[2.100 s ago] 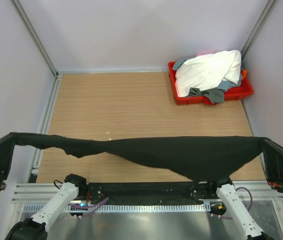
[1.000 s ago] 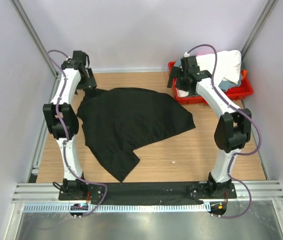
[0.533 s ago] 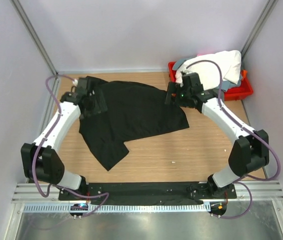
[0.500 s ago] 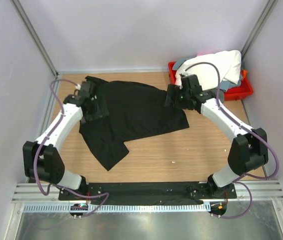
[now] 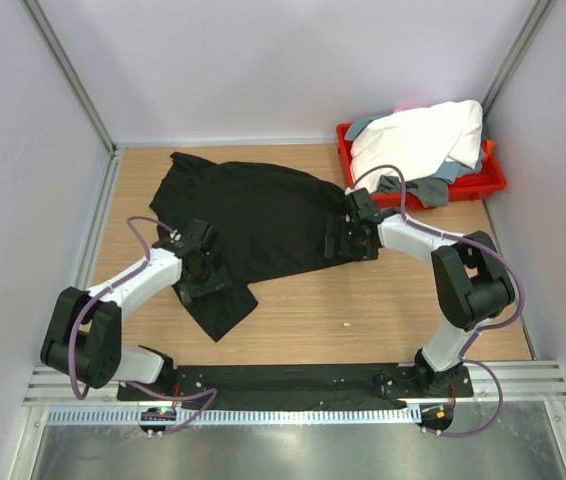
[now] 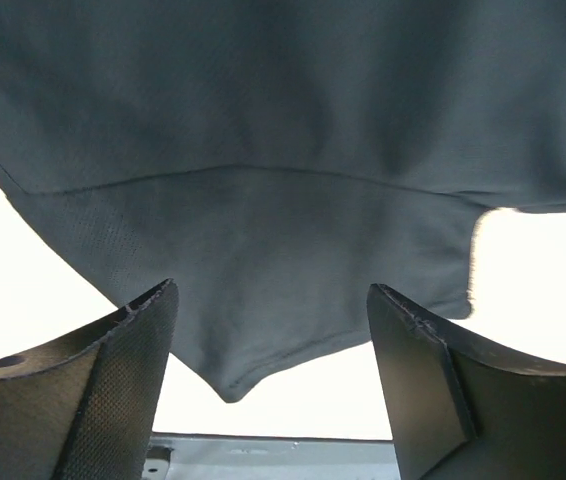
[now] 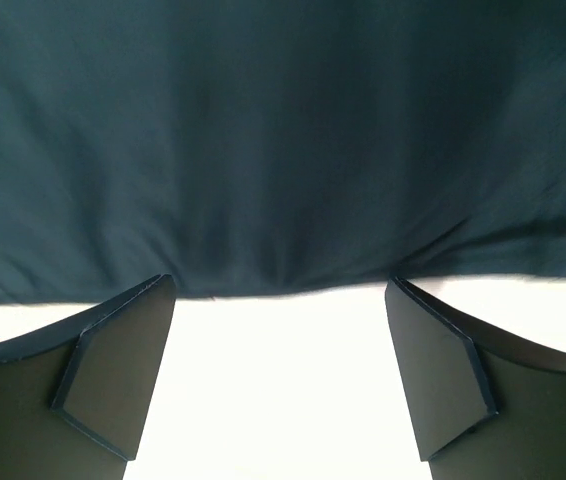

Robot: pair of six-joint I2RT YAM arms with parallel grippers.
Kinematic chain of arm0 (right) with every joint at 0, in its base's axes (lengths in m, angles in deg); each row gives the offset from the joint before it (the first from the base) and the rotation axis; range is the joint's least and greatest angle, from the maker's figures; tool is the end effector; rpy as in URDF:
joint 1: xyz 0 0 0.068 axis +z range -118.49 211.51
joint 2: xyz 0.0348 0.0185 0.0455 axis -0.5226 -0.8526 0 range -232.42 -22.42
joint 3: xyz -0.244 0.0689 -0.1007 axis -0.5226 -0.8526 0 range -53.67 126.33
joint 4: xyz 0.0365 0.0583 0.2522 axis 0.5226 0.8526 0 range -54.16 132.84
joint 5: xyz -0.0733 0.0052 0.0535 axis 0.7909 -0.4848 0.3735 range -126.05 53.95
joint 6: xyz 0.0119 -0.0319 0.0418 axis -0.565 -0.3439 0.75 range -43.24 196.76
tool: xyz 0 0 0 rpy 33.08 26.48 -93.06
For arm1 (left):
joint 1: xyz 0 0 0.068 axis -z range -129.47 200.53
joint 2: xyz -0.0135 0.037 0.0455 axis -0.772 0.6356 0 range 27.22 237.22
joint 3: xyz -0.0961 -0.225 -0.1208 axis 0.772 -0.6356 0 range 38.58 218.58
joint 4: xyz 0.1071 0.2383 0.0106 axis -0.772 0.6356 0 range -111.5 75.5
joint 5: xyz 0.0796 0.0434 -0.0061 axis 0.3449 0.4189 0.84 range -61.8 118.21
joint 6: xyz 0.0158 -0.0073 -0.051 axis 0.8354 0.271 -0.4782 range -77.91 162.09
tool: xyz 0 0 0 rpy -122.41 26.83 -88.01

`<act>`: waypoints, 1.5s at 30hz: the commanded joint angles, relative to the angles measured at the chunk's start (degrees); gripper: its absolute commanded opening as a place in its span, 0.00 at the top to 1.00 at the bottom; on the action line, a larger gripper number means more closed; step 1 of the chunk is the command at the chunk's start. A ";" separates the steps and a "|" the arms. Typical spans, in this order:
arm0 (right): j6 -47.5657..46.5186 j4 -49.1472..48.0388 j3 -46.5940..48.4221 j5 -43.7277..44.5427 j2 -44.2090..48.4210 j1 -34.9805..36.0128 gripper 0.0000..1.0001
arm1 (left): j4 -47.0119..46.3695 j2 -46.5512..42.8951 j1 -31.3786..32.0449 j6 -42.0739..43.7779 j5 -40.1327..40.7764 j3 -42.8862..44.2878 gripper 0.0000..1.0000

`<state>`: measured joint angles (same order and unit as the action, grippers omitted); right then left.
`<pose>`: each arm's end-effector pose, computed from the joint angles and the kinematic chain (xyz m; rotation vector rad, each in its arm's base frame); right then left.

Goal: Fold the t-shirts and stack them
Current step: Flatten the tshirt out

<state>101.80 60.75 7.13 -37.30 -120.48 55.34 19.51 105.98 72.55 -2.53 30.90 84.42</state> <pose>0.3102 0.1379 0.1774 0.0210 2.6921 0.3027 0.2205 -0.0873 0.1845 -0.5734 2.8193 -0.1664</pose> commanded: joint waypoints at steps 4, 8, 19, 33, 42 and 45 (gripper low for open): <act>4.40 -4.42 -9.00 0.03 3.57 4.55 0.09 | -2.96 -3.77 1.09 -4.68 -0.85 -4.53 0.26; 8.62 -6.36 -14.99 -2.26 9.28 10.43 0.10 | 1.51 -10.28 1.18 -4.34 2.21 -3.57 0.25; 15.06 1.98 -19.85 12.23 28.71 18.28 0.01 | 4.34 -23.12 1.36 -12.76 2.22 -11.29 0.25; 3.79 -0.47 -9.38 2.06 15.54 -8.80 0.05 | -4.71 -20.06 5.22 -19.80 2.49 -21.49 0.31; 3.61 -6.09 -9.64 -4.54 7.19 -13.90 0.14 | -8.06 -17.50 7.51 -19.72 2.75 -20.36 1.00; 4.40 -8.90 -11.13 -7.35 5.43 -13.90 0.22 | -5.34 -20.57 7.51 -19.54 3.01 -18.34 1.00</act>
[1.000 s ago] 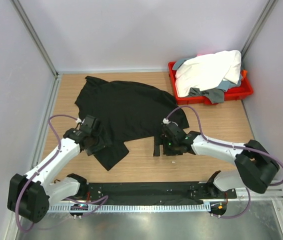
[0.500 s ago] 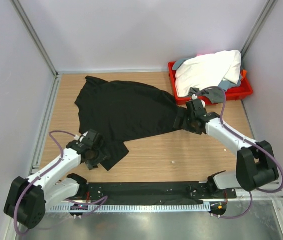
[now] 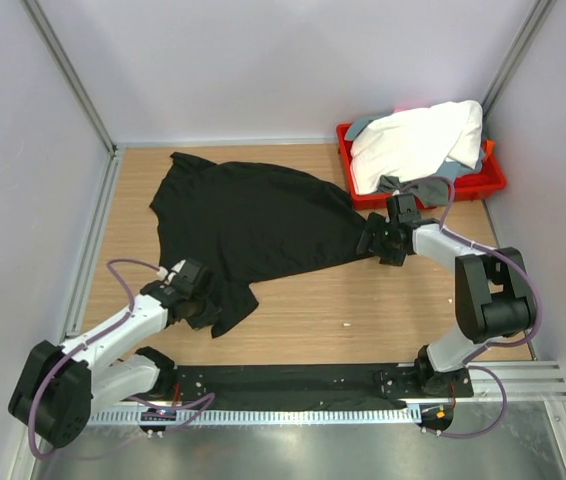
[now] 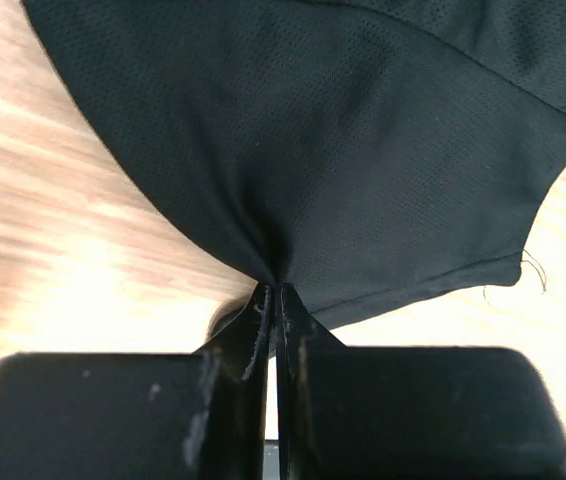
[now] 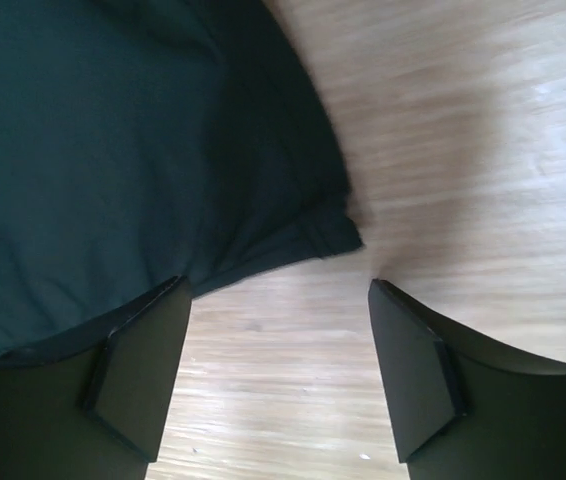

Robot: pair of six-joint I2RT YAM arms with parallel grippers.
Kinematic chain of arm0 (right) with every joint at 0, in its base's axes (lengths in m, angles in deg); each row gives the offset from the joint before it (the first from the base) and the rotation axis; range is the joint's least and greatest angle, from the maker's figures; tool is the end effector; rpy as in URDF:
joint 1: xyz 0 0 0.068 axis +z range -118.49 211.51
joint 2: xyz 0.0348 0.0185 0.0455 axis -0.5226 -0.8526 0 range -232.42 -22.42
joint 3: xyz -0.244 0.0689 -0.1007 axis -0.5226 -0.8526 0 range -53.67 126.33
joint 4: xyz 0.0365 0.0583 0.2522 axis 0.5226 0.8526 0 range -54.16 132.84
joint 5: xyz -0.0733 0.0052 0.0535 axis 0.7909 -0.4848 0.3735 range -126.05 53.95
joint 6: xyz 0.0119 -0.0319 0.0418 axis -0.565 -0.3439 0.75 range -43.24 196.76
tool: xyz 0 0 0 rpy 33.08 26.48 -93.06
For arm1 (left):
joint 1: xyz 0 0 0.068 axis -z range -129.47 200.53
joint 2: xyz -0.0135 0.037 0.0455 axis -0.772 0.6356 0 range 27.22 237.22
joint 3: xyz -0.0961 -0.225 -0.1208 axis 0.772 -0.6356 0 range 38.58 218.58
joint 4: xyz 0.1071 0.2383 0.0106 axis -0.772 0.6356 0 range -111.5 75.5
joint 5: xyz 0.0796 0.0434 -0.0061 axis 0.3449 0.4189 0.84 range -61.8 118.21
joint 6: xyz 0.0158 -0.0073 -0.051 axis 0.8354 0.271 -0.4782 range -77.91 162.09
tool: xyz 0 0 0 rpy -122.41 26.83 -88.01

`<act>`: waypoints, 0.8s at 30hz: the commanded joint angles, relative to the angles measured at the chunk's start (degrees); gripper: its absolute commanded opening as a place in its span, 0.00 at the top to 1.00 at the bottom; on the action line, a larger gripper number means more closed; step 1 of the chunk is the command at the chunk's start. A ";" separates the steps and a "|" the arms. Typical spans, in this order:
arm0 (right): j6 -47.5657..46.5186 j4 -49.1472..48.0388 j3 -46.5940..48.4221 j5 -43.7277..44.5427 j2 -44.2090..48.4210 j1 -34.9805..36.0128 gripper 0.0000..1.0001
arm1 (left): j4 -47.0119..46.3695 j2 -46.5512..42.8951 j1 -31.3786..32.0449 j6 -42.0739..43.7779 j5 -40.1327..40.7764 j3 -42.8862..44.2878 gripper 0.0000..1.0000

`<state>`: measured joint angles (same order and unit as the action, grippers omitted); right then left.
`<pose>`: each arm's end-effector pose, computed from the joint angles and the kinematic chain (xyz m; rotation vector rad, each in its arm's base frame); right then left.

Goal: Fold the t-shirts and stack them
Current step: Flatten the tshirt out

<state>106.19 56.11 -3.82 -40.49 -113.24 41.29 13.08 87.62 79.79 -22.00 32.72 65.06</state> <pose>0.2959 0.0539 0.1662 0.4301 2.6407 0.3280 0.1467 -0.0789 0.1543 -0.8617 2.6758 -0.3120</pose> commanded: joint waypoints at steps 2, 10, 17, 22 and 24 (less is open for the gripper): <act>0.10 -5.59 -0.54 -4.95 -2.60 0.15 0.24 | 4.95 -3.97 0.28 0.20 2.69 2.86 1.00; 0.36 -8.32 -1.42 -4.17 -5.94 0.06 0.44 | 12.51 -11.09 0.19 0.29 4.89 4.99 1.00; 0.10 -8.49 -0.89 -3.81 -6.99 -0.03 0.73 | 13.75 -12.94 0.19 0.02 4.98 5.33 1.00; -0.51 -8.67 -0.80 -4.69 -7.44 -0.03 0.95 | 16.21 -13.56 0.19 1.07 6.73 8.49 1.00; -0.51 -8.93 -0.98 -5.04 -7.17 -0.03 0.98 | 17.70 -13.73 0.19 1.51 7.61 9.55 1.00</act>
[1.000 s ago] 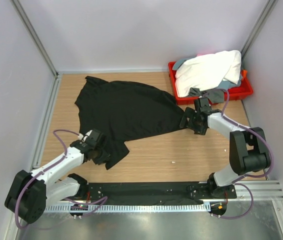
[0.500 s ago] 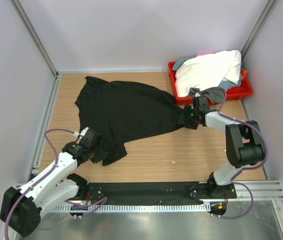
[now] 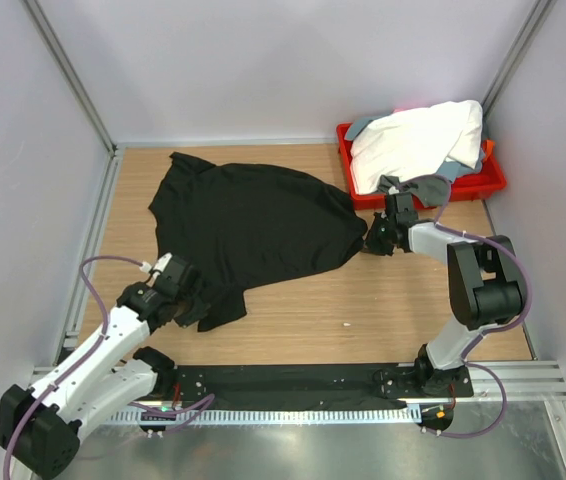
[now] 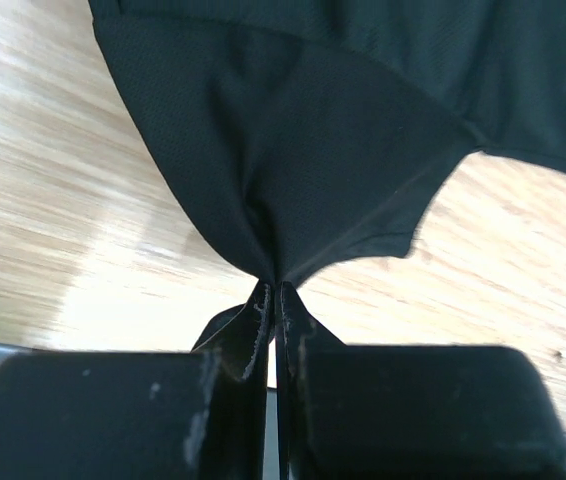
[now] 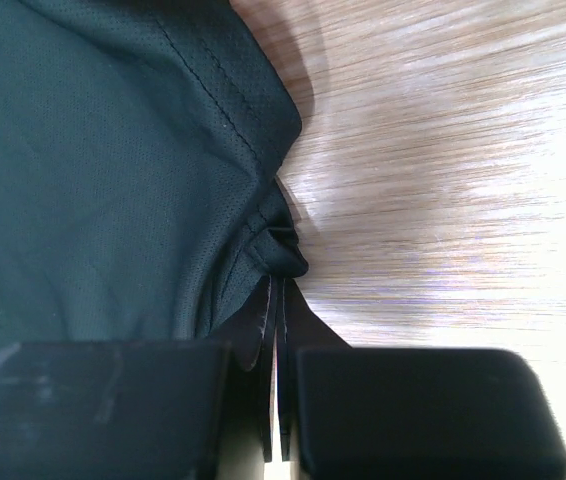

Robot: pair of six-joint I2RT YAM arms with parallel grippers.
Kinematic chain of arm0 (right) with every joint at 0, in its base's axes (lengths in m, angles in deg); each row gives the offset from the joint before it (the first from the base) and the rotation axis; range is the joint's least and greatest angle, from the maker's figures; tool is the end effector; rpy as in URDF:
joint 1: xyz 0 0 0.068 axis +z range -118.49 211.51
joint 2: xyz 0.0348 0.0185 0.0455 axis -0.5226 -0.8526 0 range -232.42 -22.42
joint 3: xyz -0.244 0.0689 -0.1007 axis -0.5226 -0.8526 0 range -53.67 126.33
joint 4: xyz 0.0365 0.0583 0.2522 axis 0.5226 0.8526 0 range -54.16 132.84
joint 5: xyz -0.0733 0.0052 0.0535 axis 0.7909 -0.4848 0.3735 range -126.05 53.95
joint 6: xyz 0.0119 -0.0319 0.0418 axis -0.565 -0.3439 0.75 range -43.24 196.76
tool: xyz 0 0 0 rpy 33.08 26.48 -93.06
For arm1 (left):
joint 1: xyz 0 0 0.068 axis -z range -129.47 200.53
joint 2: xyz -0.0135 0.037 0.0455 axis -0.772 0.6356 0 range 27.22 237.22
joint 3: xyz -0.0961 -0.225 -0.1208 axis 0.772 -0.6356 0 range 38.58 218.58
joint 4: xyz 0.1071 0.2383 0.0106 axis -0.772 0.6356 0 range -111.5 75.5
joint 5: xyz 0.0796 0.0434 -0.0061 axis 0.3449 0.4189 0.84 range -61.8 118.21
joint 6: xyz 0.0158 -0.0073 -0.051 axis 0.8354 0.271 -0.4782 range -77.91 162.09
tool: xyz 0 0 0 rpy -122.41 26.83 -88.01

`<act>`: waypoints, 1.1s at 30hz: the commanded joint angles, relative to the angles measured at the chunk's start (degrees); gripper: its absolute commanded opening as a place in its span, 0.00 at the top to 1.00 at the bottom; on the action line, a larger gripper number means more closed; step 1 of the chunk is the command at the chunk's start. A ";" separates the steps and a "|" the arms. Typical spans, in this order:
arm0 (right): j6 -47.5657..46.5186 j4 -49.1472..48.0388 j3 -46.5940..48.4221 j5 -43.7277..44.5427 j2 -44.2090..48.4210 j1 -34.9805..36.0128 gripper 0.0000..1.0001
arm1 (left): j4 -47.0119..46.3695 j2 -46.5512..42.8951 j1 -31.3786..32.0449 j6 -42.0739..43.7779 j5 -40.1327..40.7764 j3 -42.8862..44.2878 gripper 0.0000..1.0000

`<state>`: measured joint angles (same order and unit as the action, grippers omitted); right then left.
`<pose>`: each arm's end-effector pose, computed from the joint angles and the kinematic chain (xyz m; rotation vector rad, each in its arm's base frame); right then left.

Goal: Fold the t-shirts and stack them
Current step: Flatten the tshirt out

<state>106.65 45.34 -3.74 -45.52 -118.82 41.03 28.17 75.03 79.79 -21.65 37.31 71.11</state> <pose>0.3173 0.0592 0.1492 0.3943 2.5681 0.4706 0.1258 -0.0640 0.2036 -0.8502 2.5768 -0.2883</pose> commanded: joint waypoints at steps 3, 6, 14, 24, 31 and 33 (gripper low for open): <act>-1.15 2.54 -1.76 -0.81 0.68 0.24 0.98 | 4.46 -1.40 0.19 1.87 3.99 6.13 1.00; -1.24 4.64 -2.91 -0.20 6.56 0.24 0.99 | 6.75 -2.02 0.19 2.40 4.26 9.20 1.00; -2.03 13.96 -2.82 2.00 23.44 0.24 0.98 | 14.74 -4.22 0.19 4.51 8.03 17.82 1.00; -3.69 20.82 -4.93 2.62 29.87 0.32 0.48 | 16.34 -5.80 0.19 4.68 7.95 18.62 1.00; -3.35 19.51 -5.99 2.00 23.81 1.82 0.00 | 18.79 -7.29 0.19 3.10 8.65 17.91 1.00; -3.08 18.11 -6.95 1.83 21.18 2.17 0.00 | 20.03 -9.05 0.19 2.40 9.97 17.83 1.00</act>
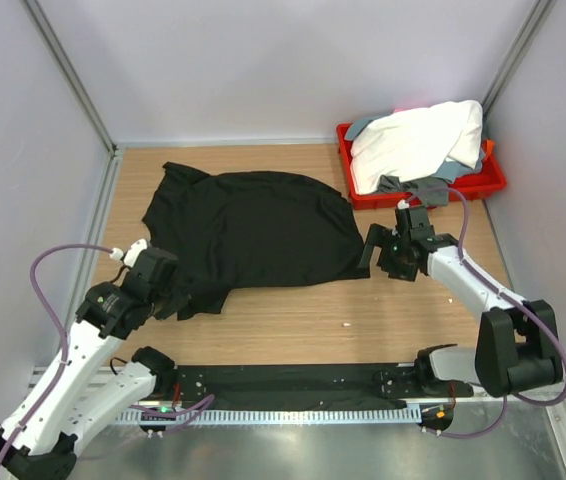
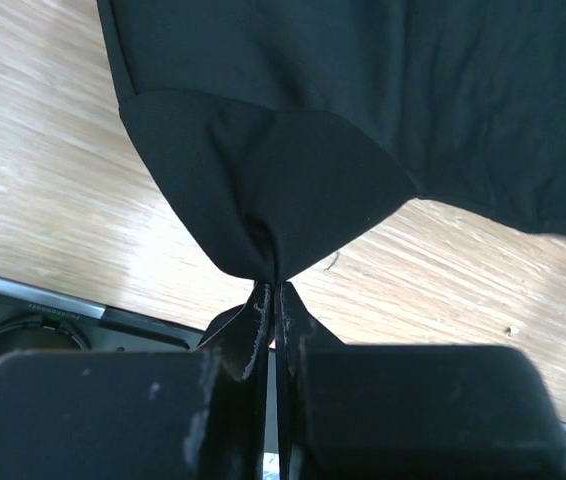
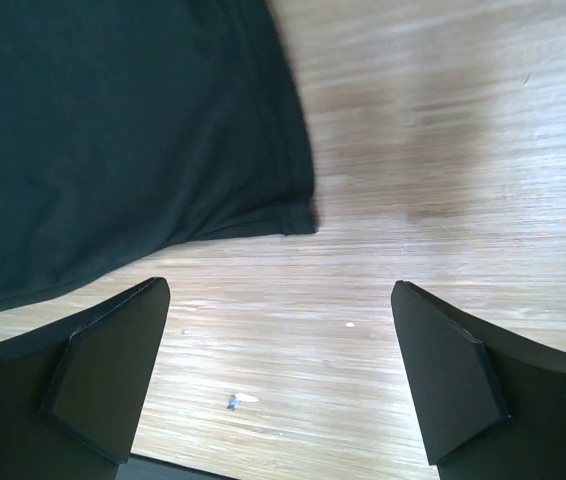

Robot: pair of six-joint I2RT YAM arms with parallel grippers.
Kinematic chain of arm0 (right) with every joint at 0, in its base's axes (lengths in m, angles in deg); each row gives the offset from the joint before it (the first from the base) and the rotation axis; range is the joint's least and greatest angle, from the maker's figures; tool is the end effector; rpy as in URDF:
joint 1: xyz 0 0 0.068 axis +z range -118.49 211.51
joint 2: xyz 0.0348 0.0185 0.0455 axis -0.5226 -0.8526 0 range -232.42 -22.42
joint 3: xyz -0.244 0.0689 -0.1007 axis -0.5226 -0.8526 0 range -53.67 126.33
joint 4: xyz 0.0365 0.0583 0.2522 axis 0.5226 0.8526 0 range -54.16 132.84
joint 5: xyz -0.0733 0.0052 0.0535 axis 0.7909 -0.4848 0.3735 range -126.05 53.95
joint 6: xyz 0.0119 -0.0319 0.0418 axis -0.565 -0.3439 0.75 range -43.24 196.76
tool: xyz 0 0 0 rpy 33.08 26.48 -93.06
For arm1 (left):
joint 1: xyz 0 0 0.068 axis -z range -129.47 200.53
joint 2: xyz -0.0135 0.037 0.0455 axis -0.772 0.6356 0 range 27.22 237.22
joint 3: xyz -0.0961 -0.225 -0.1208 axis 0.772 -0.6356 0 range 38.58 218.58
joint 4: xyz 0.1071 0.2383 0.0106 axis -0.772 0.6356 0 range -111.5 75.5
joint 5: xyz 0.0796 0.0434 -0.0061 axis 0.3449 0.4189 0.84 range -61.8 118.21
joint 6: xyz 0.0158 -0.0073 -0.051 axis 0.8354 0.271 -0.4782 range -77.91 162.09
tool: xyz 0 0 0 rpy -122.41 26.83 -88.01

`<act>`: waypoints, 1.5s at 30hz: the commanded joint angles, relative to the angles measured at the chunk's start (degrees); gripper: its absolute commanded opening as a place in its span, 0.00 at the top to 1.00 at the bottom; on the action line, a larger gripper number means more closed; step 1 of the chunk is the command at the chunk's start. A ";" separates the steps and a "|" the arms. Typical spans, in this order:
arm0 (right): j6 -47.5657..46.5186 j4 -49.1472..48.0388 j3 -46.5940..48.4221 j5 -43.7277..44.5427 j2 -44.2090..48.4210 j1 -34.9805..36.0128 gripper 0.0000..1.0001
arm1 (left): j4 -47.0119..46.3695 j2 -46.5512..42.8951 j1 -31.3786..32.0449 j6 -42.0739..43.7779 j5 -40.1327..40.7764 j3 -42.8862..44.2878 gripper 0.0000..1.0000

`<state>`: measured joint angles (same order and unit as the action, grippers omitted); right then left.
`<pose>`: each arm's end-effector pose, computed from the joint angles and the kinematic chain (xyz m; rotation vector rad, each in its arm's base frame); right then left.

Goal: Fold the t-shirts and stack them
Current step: Flatten the tshirt out

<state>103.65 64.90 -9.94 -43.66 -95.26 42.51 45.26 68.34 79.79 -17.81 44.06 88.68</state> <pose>0.2376 0.0511 0.2062 0.3138 2.6105 0.4088 0.1020 -0.0460 0.2932 -0.7700 2.4229 -0.2629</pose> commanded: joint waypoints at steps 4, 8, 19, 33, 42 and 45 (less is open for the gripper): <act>1.40 -5.84 -2.50 -0.64 -6.52 1.83 0.00 | 2.32 -3.24 0.19 -1.98 1.99 -1.41 1.00; 1.93 -9.36 -2.24 -1.26 -10.83 2.18 0.12 | 1.62 -2.45 0.19 -2.24 0.76 -2.91 1.00; 2.28 -10.60 -3.46 -2.58 -11.45 5.17 0.74 | 3.89 -3.24 0.19 -3.29 1.02 -3.52 1.00; 10.89 0.73 -10.32 -2.05 13.68 8.06 0.99 | 16.12 -10.27 0.28 -4.35 -2.23 -3.70 0.95; 12.47 6.70 -12.53 -4.07 20.80 10.79 0.39 | 17.60 -4.92 0.28 -1.10 -5.14 1.29 0.05; 13.71 9.96 -6.49 -0.57 24.49 12.72 0.16 | 18.49 -3.60 0.19 0.39 -1.46 8.41 0.00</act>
<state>115.65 71.76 -22.64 -46.16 -74.71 53.86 56.49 64.39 79.79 -19.34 40.15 90.21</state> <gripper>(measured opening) 0.802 0.992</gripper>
